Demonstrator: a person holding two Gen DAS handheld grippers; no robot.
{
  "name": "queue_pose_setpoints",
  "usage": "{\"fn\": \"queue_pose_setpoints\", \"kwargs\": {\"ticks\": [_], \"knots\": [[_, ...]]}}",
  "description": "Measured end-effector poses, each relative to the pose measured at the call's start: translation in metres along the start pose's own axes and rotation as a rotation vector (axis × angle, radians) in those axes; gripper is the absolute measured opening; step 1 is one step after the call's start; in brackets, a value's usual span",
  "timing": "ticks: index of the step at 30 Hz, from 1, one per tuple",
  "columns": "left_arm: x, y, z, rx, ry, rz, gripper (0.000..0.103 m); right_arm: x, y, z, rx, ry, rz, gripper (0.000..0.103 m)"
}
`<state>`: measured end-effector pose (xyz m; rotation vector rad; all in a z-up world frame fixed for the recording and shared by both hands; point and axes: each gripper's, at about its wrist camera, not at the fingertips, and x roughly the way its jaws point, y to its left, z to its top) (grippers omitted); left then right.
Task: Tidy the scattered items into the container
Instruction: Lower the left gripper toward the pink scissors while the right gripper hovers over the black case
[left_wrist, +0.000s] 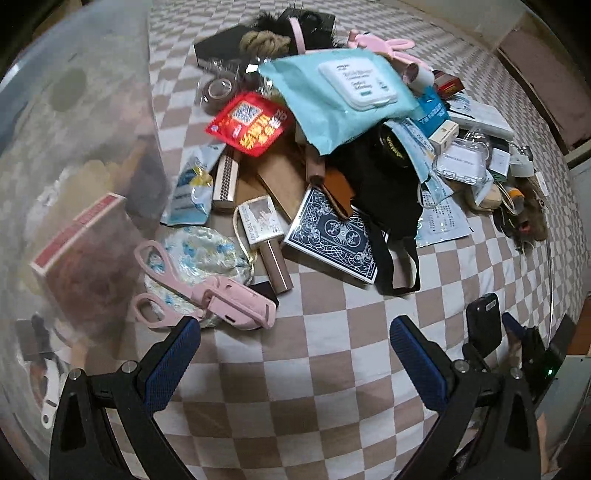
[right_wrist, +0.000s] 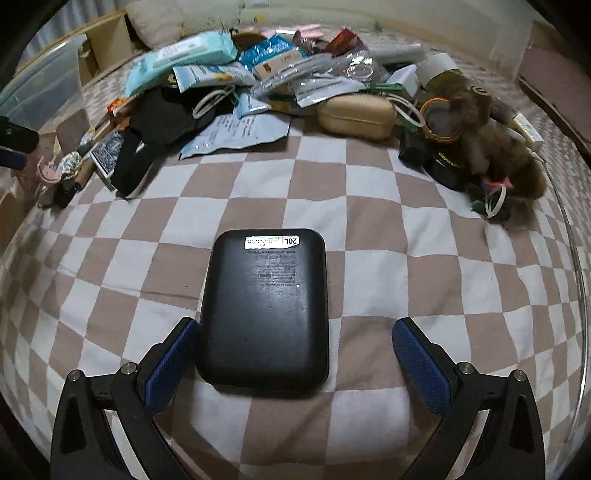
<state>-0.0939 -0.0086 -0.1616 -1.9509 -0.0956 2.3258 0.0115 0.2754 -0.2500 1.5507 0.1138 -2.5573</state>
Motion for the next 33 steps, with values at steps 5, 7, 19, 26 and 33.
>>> {"fn": "queue_pose_setpoints", "kwargs": {"ticks": [5, 7, 19, 26, 33], "knots": [[0.012, 0.005, 0.001, -0.011, 0.034, 0.048, 0.103, -0.001, -0.002, -0.006, -0.010, -0.024, 0.015, 0.103], [0.016, 0.008, 0.002, -0.024, 0.047, 0.056, 0.103, 0.001, 0.000, -0.007, -0.023, -0.030, 0.001, 0.103], [0.035, 0.010, 0.011, -0.027, 0.105, 0.116, 0.103, 0.006, -0.002, -0.009, -0.034, -0.045, -0.011, 0.103], [0.038, 0.016, 0.015, -0.034, 0.119, 0.149, 0.102, 0.007, -0.004, -0.009, -0.028, -0.036, -0.001, 0.103], [0.029, 0.025, 0.015, -0.046, 0.115, 0.134, 0.075, 0.006, -0.006, -0.011, -0.024, -0.042, 0.002, 0.103]]}}
